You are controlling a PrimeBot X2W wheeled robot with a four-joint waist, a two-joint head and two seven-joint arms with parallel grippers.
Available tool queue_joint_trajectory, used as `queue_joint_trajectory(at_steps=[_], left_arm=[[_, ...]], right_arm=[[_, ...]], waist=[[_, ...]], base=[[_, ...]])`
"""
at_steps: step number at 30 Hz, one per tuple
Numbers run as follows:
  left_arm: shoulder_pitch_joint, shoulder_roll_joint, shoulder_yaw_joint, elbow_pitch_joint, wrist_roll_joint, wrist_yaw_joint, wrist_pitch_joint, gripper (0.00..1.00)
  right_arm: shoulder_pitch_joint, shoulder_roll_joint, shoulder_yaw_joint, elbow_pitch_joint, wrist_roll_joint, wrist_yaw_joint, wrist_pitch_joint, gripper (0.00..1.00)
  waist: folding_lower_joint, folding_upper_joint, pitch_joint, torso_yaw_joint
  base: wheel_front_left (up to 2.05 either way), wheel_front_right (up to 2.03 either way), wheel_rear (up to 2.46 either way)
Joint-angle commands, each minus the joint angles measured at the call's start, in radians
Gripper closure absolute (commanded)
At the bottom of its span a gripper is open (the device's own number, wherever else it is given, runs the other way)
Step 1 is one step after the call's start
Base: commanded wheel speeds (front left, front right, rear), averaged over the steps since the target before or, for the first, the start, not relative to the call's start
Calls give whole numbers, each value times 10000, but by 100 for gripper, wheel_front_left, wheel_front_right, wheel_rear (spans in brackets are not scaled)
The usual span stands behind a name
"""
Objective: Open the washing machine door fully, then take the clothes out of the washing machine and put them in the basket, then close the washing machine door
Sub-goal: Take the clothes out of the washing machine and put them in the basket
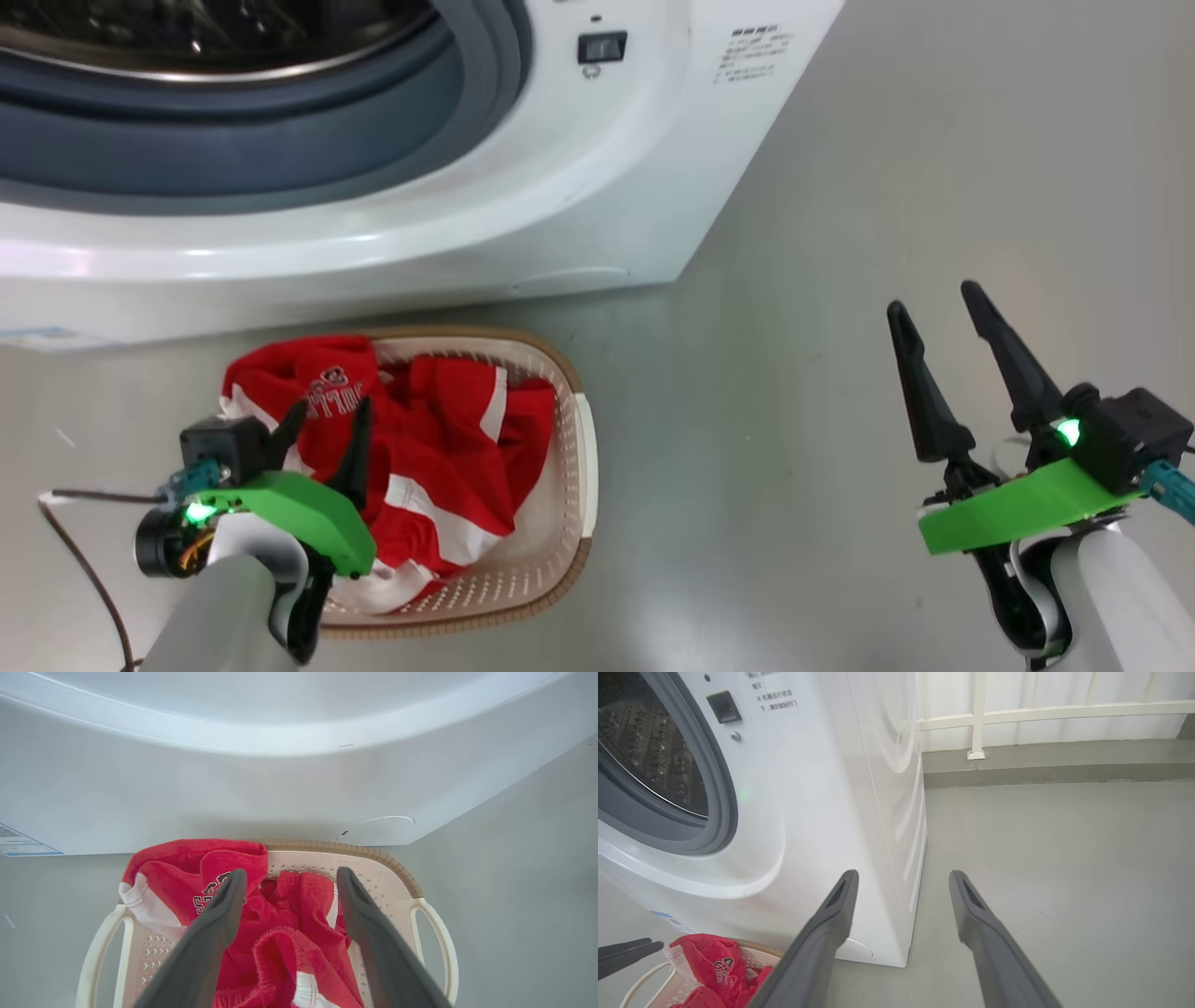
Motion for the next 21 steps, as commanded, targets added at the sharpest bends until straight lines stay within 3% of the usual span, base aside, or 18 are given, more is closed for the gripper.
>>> queue_joint_trajectory(at_steps=[1,21], left_arm=[[368,364,391,-311,142,-55,-63,0],[2454,119,2058,-3456,1725,-55,-63,0]], right_arm=[[250,-100,174,-188,49,63,-65,0],[1143,-225,84,3,187,63,-65,0]], waist=[[0,0,-428,87],[0,0,-2092,138]], base=[[0,0,0],[0,0,0]])
